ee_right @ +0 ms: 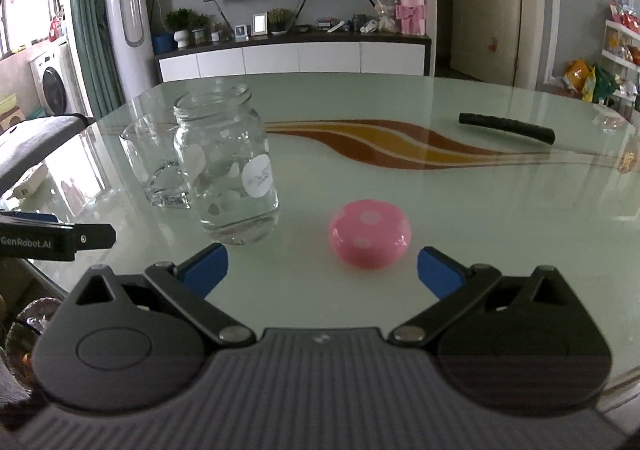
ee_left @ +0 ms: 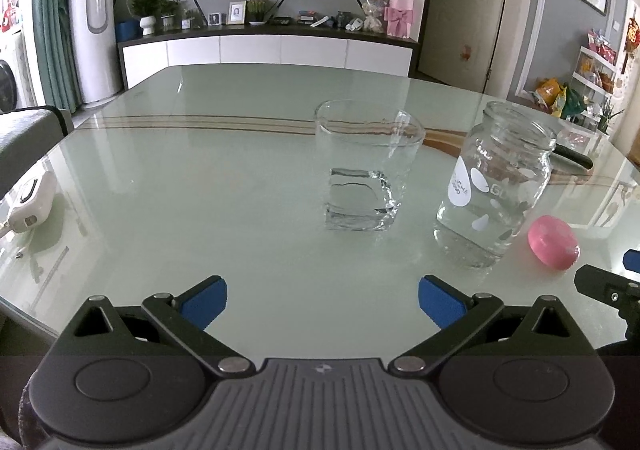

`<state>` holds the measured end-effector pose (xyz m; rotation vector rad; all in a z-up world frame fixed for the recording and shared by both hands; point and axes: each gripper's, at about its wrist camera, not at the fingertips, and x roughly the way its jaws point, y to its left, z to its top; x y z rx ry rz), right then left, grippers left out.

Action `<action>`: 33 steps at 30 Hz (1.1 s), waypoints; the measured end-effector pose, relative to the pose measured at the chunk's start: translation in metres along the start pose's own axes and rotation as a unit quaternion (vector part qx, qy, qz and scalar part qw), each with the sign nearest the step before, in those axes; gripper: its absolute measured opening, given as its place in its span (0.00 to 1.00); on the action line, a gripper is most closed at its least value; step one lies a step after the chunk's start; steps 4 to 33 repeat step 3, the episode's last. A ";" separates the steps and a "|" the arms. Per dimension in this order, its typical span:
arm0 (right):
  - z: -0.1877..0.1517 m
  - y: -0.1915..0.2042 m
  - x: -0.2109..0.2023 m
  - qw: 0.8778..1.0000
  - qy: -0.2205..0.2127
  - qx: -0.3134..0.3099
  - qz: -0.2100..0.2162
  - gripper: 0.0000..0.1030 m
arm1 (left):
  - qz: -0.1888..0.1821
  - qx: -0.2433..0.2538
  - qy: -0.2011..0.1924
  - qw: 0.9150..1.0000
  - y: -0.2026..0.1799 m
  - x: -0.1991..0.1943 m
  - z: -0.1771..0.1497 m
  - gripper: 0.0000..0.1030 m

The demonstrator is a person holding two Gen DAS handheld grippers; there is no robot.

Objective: Unscrew bottle cap and pour

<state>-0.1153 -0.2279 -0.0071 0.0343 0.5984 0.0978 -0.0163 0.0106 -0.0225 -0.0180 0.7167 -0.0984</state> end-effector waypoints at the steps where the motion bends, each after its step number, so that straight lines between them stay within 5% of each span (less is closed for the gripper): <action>1: 0.000 0.001 0.000 1.000 -0.002 -0.003 -0.002 1.00 | 0.000 0.000 0.000 1.000 0.000 0.000 0.000 1.00; 33: -0.001 0.003 -0.001 1.000 -0.005 -0.008 -0.004 1.00 | 0.000 0.001 0.000 1.000 0.000 -0.001 -0.001 1.00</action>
